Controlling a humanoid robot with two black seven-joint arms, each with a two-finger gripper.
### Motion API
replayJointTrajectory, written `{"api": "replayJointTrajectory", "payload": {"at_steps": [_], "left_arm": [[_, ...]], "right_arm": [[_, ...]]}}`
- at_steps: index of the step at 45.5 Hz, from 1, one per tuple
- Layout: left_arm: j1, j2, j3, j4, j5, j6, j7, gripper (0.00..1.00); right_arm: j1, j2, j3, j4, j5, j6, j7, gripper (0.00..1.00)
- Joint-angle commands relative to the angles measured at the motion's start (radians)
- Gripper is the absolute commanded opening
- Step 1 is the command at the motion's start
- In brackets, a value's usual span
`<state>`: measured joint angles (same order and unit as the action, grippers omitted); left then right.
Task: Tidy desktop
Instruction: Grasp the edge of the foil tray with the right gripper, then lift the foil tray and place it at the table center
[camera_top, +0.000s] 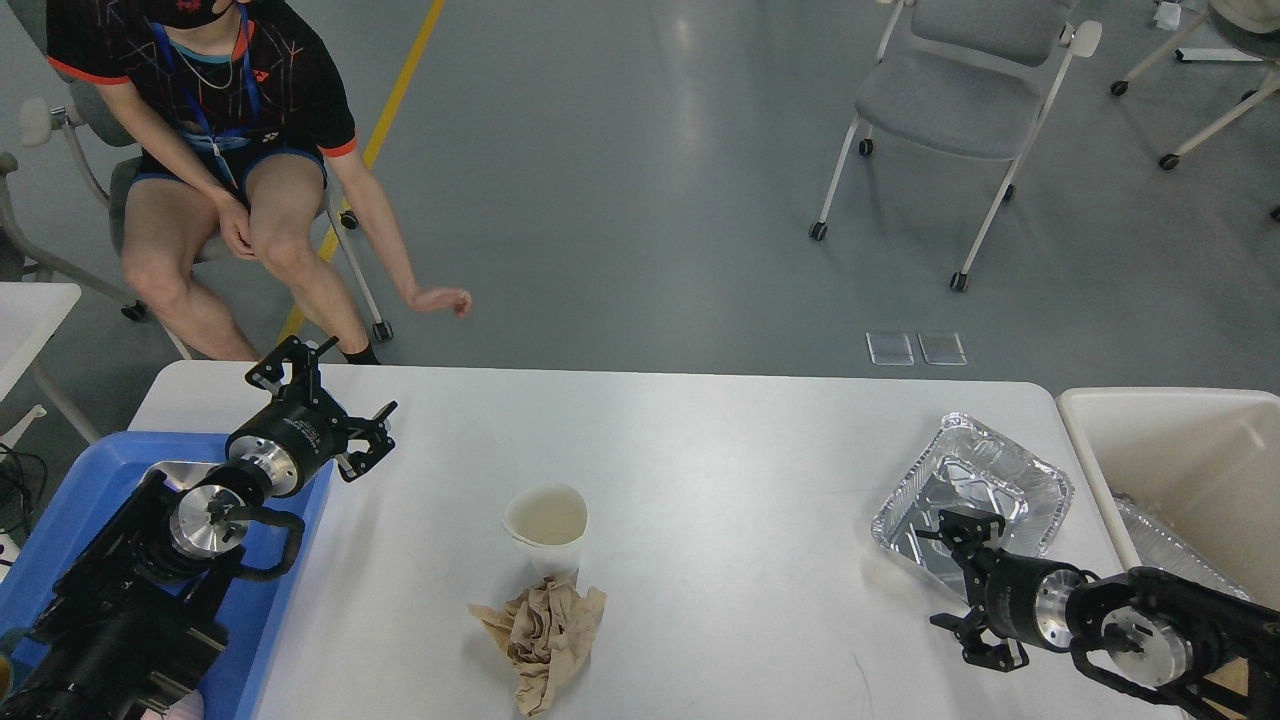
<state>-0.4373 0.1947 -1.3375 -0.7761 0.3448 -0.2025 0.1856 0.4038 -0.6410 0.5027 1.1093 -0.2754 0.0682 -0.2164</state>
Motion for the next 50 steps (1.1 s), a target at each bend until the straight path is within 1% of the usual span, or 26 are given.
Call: {"api": "replayJointTrajectory", "payload": {"at_steps": [1,3,6,9,13,17,24,33,39,42,50], "left_arm": [[0.000,-0.001,0.000,0.000,0.000,0.000,0.000,0.97],[0.000,-0.003,0.001,0.000,0.002,0.000,0.000,0.97],[0.000,-0.003,0.001,0.000,0.002,0.000,0.000,0.97],[0.003,-0.003,0.000,0.000,0.002,0.002,0.000,0.97],[0.005,-0.003,0.000,0.000,0.003,0.002,0.000,0.97],[0.006,-0.004,0.000,0.000,0.002,0.002,0.000,0.97],[0.009,-0.003,0.000,0.000,0.002,0.002,0.000,0.97],[0.011,-0.001,0.000,0.000,0.002,0.002,0.000,0.97],[0.011,-0.003,0.000,0.000,0.002,0.002,0.000,0.97],[0.011,-0.003,0.000,0.000,0.002,0.002,0.000,0.97],[0.011,-0.001,0.000,0.000,0.002,0.002,0.000,0.97]], "right_arm": [[0.004,-0.014,-0.019,-0.009,-0.025,-0.001,0.002,0.80],[0.007,-0.025,-0.042,-0.008,-0.034,-0.001,0.006,0.72],[0.015,-0.032,-0.062,-0.006,-0.065,-0.001,0.014,0.57],[0.018,-0.032,-0.061,0.000,-0.094,0.002,0.019,0.47],[0.023,-0.036,-0.061,0.003,-0.100,0.005,0.023,0.19],[0.036,-0.036,-0.061,0.001,-0.104,0.005,0.023,0.01],[0.052,-0.036,-0.064,-0.005,-0.119,0.007,0.023,0.00],[0.052,-0.036,-0.062,-0.034,-0.229,0.012,0.023,0.00],[0.055,-0.042,-0.064,-0.023,-0.284,0.027,0.023,0.00],[0.072,-0.072,-0.061,-0.014,-0.343,0.074,0.023,0.00],[0.193,-0.155,-0.053,0.007,-0.363,0.307,0.023,0.00]]}}
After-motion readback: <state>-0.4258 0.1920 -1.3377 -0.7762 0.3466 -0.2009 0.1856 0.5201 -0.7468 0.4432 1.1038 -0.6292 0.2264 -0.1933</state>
